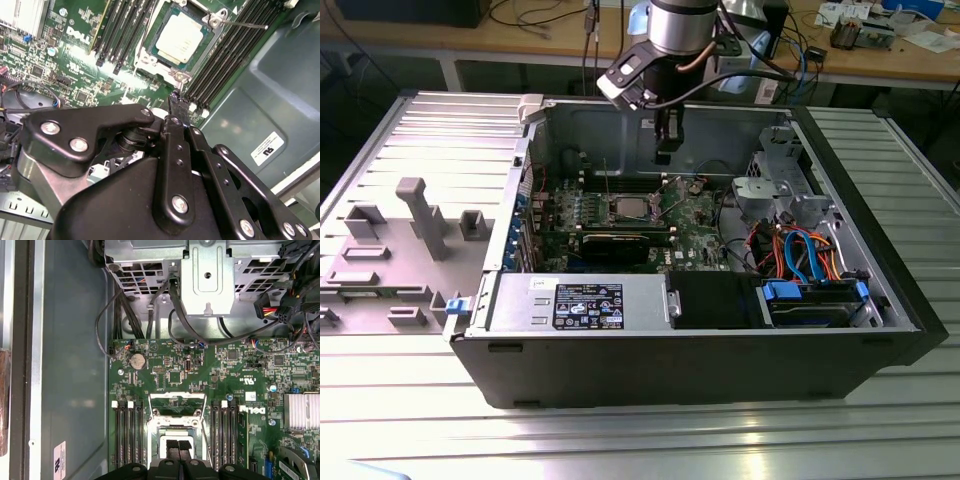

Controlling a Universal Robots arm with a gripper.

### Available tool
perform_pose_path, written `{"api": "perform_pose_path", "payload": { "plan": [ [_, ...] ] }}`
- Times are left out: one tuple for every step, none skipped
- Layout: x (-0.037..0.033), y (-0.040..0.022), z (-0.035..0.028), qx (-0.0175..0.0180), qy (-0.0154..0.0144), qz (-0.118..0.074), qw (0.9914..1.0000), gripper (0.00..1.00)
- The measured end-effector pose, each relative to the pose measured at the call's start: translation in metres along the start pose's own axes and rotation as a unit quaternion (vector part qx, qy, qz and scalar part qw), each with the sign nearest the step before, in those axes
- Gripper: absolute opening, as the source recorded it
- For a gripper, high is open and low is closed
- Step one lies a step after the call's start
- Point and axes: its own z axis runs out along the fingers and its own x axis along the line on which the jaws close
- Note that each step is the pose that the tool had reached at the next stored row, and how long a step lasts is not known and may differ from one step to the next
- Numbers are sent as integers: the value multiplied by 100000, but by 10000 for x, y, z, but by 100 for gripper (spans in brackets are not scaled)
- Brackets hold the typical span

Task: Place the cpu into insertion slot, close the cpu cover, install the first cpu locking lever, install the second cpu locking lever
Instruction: 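Close the cpu cover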

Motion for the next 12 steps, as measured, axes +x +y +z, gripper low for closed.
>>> {"api": "perform_pose_path", "payload": {
  "plan": [
    [0,24,4,-3,-2,-1,100000,11],
    [0,48,11,2,-8,-2,100000,11],
    [-1,69,21,0,-5,-2,100000,11],
    [-1,81,28,-2,-4,0,100000,11],
    [-1,95,36,-1,-6,1,100000,11],
    [-2,100,38,2,-13,5,100000,11],
    [-1,100,39,-1,-5,6,100000,11],
    [-1,101,39,-2,-2,2,100000,11],
    [-1,101,39,-2,-4,2,100000,11],
    [-1,102,39,-1,-3,2,100000,11],
    [-1,116,40,1,-5,-5,100000,11],
    [-1,128,41,-1,-1,5,100000,11]
  ]
}}
